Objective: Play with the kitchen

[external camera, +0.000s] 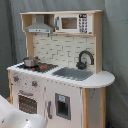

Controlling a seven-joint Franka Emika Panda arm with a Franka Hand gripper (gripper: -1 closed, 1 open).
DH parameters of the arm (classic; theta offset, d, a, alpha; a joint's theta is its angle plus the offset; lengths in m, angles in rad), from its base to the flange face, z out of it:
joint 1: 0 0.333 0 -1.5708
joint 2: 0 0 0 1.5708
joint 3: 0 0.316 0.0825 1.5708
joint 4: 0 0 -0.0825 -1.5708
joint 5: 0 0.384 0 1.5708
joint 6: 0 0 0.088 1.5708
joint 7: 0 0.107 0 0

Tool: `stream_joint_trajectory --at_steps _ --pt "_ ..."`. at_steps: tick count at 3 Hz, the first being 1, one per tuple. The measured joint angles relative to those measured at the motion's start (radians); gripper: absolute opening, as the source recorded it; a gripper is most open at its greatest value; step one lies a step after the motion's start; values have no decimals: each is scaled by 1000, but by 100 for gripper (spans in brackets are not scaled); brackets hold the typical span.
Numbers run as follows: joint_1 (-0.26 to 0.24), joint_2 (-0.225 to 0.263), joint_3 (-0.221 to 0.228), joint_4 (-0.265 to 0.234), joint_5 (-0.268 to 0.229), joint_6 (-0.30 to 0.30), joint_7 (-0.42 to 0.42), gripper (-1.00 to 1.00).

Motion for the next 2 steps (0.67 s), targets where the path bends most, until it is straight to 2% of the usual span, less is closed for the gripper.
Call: stream_joint_trajectory --at_steps 2 --pt "117 102 -47 -206 -53 58 28 100"
